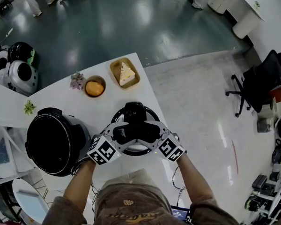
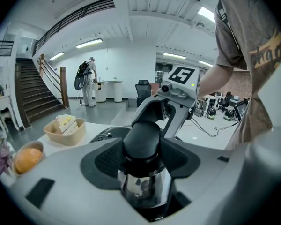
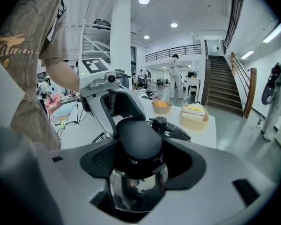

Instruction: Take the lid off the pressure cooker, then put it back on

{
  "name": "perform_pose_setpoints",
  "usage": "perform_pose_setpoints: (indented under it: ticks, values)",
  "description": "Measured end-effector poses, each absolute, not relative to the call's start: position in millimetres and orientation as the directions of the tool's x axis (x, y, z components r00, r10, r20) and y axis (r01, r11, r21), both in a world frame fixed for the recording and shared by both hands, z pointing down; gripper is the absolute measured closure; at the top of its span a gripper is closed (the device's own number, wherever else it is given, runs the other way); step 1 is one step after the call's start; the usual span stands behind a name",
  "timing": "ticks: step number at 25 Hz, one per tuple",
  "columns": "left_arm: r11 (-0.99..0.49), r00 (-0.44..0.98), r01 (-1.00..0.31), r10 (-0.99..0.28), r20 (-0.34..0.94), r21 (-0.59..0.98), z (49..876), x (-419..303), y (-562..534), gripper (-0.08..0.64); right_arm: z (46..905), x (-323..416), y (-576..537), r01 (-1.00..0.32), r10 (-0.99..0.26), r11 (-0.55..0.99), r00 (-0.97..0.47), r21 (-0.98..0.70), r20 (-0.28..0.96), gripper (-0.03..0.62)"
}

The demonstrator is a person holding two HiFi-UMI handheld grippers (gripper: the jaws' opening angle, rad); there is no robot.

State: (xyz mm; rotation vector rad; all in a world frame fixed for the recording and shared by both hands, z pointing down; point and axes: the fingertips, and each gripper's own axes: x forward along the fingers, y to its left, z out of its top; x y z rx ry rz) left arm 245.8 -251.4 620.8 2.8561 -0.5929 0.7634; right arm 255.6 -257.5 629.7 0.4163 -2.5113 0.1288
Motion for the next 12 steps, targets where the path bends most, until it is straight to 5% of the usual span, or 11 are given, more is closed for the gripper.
perform_pose_setpoints:
  ticks: [12]
  values:
    - [-0.872,0.789,-0.49,-0.442,0.426,0.004,568.8,232.9,-252.1,0.268,577.3,285.5,-264.1,-0.477,-0.413,0.879,-0.764,-0.003,0.496,0.293]
